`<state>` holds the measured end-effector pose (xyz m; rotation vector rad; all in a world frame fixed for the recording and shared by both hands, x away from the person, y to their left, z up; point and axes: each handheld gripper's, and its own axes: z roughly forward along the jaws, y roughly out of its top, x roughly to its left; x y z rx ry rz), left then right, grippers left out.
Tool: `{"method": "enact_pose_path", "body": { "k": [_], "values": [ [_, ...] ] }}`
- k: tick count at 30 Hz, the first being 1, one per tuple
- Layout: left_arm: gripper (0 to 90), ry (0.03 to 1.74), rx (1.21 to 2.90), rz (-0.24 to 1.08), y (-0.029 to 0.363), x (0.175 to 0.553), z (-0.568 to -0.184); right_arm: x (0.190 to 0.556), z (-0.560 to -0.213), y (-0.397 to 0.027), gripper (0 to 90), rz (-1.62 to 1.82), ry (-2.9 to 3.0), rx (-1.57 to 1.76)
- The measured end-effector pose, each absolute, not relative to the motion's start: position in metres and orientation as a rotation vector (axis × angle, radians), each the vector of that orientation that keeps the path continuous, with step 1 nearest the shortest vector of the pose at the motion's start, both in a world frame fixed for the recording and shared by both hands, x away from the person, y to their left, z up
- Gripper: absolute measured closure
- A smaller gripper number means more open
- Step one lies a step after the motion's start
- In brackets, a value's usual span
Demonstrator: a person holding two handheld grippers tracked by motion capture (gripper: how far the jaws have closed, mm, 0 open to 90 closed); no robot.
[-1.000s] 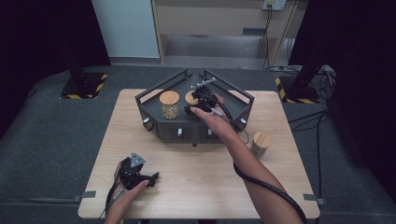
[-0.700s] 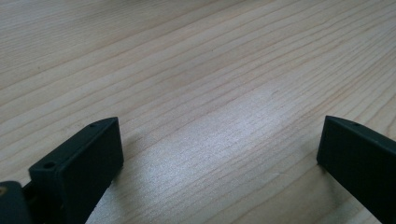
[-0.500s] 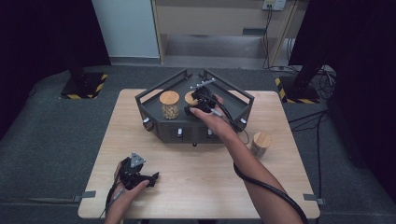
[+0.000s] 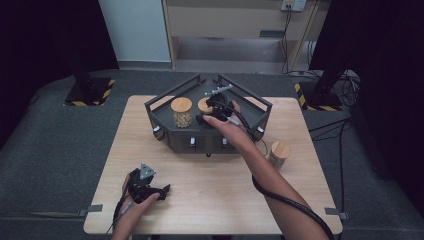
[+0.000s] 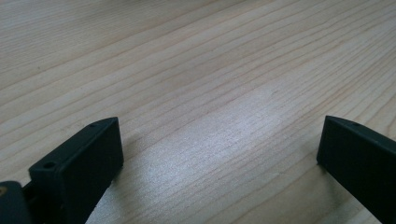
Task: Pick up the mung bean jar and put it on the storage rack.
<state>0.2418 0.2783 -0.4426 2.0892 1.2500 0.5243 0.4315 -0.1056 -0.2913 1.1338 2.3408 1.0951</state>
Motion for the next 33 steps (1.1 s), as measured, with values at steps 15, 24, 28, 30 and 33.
{"method": "enact_pose_path", "body": {
  "k": [15,24,28,30,33],
  "values": [
    [0.0,1.25,2.089,0.525,0.278,0.242,-0.443,0.406,-0.278,-0.142,4.8,1.163,2.31,1.104],
    [0.0,1.25,2.088,0.525,0.278,0.242,-0.443,0.395,-0.268,-0.163,4.8,1.158,2.299,1.077],
    [0.0,1.25,2.088,0.525,0.278,0.242,-0.443,0.391,-0.267,-0.172,4.8,1.144,2.297,1.075],
    [0.0,1.25,2.088,0.525,0.278,0.242,-0.443,0.388,-0.267,-0.178,4.8,1.14,2.293,1.075],
    [0.0,1.252,2.086,0.524,0.278,0.242,-0.443,0.385,-0.266,-0.187,4.8,1.135,2.292,1.07]
  ]
}}
